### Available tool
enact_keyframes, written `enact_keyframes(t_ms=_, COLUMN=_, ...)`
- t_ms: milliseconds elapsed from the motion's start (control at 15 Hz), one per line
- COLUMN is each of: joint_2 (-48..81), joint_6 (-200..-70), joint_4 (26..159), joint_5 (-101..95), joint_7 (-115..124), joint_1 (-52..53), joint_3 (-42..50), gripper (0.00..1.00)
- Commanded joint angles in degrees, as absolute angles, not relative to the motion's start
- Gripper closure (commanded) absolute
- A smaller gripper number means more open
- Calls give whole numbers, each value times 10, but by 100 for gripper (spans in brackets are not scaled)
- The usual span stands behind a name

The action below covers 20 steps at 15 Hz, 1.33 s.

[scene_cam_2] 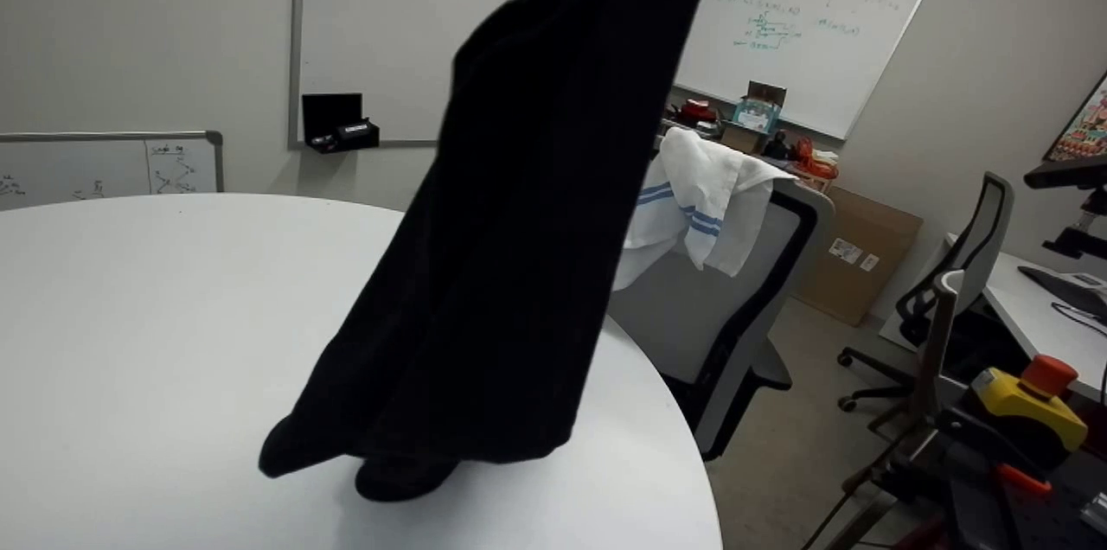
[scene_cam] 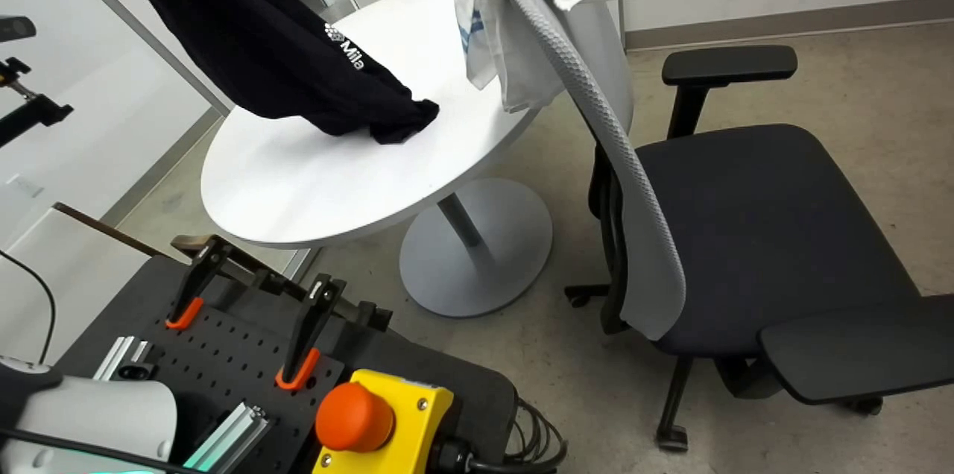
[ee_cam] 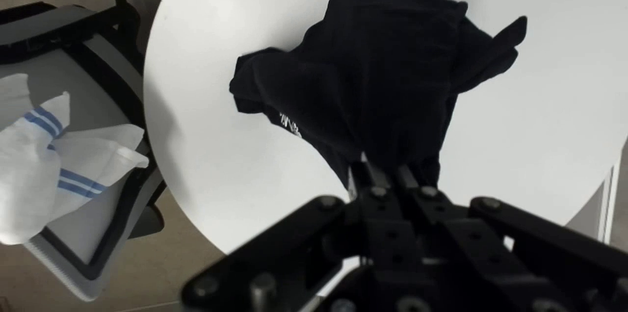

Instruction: Put the black object from the table and put it on the headrest

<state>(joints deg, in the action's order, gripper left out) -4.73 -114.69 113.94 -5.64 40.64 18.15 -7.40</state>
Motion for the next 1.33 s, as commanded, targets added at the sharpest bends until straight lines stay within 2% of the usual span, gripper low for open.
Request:
enact_keyframes(t_ms=0, joint_2=-190, joint_6=-1144, joint_4=1229, joint_5=-39, joint_7=433, joint_1=140, joint_3=-94, gripper=99)
enact_keyframes(t_ms=267, joint_2=-289, joint_6=-1120, joint_4=1262, joint_5=-18, joint_7=425, joint_1=95, joint_3=-90, gripper=99)
enact_keyframes(t_ms=533, joint_2=-331, joint_6=-1087, joint_4=1261, joint_5=-30, joint_7=424, joint_1=39, joint_3=-87, gripper=99)
enact_keyframes(t_ms=1267, joint_2=-285, joint_6=-1071, joint_4=1214, joint_5=-29, joint_7=428, joint_1=-84, joint_3=-29, gripper=99)
